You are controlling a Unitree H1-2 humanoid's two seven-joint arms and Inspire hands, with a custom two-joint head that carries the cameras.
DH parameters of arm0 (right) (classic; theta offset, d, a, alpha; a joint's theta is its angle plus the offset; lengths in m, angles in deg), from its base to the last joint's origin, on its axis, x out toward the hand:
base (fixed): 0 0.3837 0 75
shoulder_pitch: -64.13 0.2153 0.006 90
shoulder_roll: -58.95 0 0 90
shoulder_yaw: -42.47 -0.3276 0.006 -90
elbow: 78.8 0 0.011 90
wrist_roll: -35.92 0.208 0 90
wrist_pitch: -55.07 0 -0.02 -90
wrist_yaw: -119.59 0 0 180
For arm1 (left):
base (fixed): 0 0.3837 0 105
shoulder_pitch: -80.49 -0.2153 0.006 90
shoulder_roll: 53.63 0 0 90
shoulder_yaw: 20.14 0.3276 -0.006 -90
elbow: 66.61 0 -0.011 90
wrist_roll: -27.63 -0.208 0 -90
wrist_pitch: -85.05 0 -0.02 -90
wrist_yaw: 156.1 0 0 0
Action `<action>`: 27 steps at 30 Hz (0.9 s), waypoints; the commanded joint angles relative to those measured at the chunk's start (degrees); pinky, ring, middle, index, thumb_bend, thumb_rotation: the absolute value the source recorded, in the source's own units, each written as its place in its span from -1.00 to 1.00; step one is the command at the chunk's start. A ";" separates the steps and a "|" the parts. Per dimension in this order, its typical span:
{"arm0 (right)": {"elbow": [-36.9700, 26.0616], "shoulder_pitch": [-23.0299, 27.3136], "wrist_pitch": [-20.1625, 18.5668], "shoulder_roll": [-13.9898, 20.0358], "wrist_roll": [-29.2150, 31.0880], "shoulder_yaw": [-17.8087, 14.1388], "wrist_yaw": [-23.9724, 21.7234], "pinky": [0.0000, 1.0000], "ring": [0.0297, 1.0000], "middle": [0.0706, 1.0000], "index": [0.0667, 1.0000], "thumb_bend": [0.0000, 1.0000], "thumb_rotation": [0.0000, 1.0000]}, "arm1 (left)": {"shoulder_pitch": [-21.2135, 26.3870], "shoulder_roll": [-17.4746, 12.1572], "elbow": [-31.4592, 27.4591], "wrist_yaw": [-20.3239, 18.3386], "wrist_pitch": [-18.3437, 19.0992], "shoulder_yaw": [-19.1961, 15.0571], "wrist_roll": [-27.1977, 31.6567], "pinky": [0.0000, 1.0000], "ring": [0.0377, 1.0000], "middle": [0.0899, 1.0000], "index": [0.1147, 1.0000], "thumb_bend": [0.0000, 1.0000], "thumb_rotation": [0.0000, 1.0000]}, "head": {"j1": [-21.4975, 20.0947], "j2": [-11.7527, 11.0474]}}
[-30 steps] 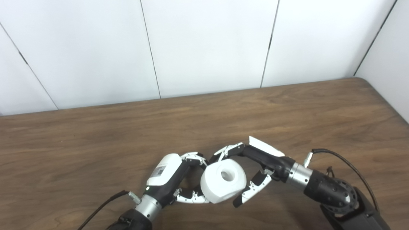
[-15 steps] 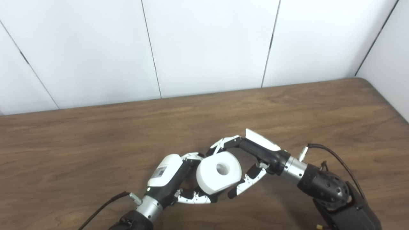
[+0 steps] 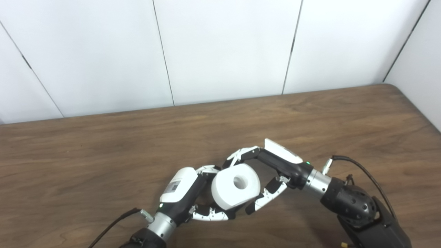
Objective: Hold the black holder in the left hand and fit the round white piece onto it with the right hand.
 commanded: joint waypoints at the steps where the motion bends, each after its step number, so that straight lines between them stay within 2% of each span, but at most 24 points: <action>1: -1.32 0.42 1.10 0.97 0.30 -0.04 -0.23 0.31 0.51 0.38 -0.10 0.03 -0.73 | -0.49 0.21 -0.98 -2.44 0.95 1.15 -0.33 0.48 0.68 0.38 -0.14 0.04 -0.86 | -0.02 0.08; 11: -1.10 -1.10 2.55 2.21 -0.15 0.65 -0.64 0.31 0.51 0.38 -0.10 0.03 -0.73 | -0.10 -0.14 -1.30 -2.28 1.03 1.10 0.18 0.45 0.67 0.37 -0.14 0.04 -0.85 | 0.27 0.82; 27: -0.72 -0.42 4.23 1.23 -2.01 0.82 1.58 0.29 0.50 0.37 -0.10 0.03 -0.74 | -0.27 -0.16 -1.44 -2.35 1.40 1.02 -0.17 0.45 0.67 0.37 -0.14 0.04 -0.86 | -0.03 0.46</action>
